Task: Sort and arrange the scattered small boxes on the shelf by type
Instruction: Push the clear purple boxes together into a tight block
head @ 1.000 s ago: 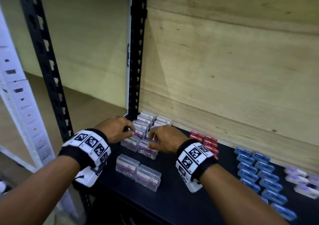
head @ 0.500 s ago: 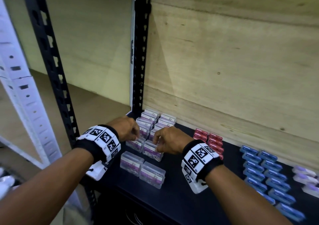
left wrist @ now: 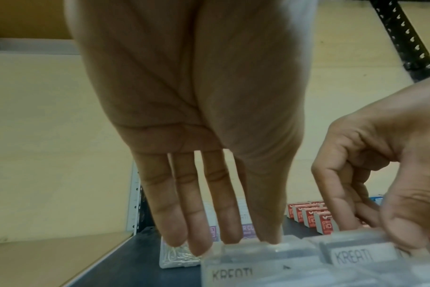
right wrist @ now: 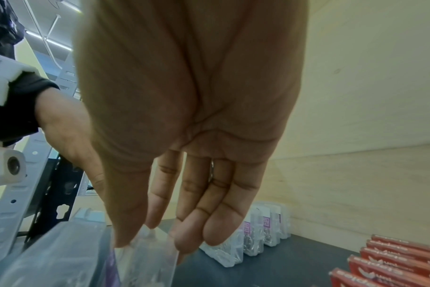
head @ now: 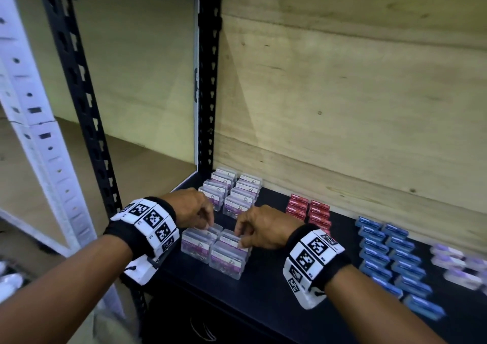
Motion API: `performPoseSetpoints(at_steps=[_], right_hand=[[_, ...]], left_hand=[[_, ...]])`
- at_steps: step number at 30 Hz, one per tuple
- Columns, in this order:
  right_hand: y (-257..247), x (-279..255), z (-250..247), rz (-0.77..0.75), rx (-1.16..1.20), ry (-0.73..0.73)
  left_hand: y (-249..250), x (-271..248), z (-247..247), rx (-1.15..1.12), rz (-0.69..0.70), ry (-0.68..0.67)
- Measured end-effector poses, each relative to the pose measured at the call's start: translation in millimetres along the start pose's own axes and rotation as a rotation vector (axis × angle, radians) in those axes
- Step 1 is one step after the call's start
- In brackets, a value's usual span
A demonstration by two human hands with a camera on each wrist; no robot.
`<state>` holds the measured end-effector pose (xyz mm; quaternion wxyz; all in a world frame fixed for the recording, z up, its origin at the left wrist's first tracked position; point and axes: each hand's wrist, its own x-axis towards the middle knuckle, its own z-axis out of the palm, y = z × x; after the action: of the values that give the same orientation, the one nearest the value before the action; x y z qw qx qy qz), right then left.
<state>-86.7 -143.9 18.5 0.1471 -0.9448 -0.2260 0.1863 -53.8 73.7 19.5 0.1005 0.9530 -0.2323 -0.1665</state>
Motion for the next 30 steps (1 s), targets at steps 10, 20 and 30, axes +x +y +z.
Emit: performPoseSetpoints(at_steps=[10,20,30], right_hand=[[2.0,-7.2,3.7,-0.049,0.031,-0.008],[5.2,-4.0,1.7,-0.05,0.055,-0.038],[18.7,32.2,-34.6,0.002,-0.061,0.137]], left_hand=[[2.7,-6.4,0.1,0.008,0.017,-0.014],[1.9,0.6,-2.5,-0.038,0.017,-0.063],[-9.7,26.0,-21.4,-0.044,-0.09,0.13]])
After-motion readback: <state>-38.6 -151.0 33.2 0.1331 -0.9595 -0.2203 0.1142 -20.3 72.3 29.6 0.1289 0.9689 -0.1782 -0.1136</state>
